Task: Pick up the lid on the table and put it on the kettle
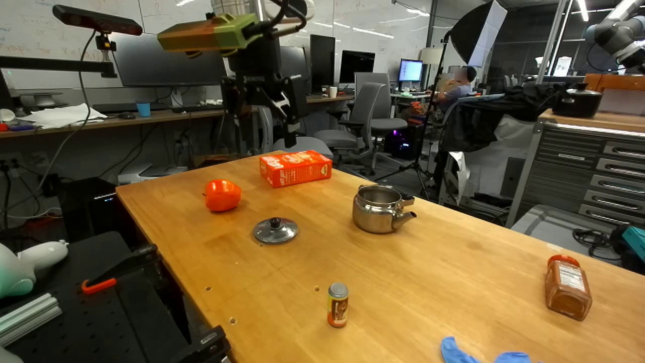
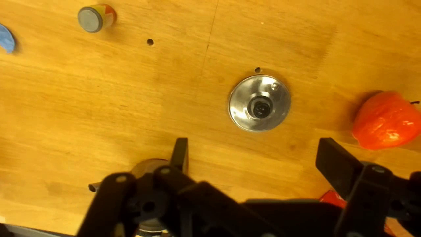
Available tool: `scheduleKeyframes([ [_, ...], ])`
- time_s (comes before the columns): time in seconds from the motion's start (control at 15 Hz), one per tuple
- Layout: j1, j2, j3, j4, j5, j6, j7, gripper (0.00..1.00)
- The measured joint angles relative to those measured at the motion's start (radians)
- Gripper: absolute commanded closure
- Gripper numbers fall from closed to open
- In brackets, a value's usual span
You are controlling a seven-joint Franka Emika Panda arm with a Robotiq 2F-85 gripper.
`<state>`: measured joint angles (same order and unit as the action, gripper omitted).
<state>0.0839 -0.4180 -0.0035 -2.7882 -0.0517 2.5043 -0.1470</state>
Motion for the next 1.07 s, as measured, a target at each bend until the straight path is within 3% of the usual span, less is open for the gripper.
scheduleKeyframes([
  [0.47, 0.040, 0.103, 0.020, 0.004, 0.025, 0.028, 0.000, 0.00],
  [1.07, 0.045, 0.273, 0.050, 0.006, 0.027, 0.202, 0.003, 0.00],
])
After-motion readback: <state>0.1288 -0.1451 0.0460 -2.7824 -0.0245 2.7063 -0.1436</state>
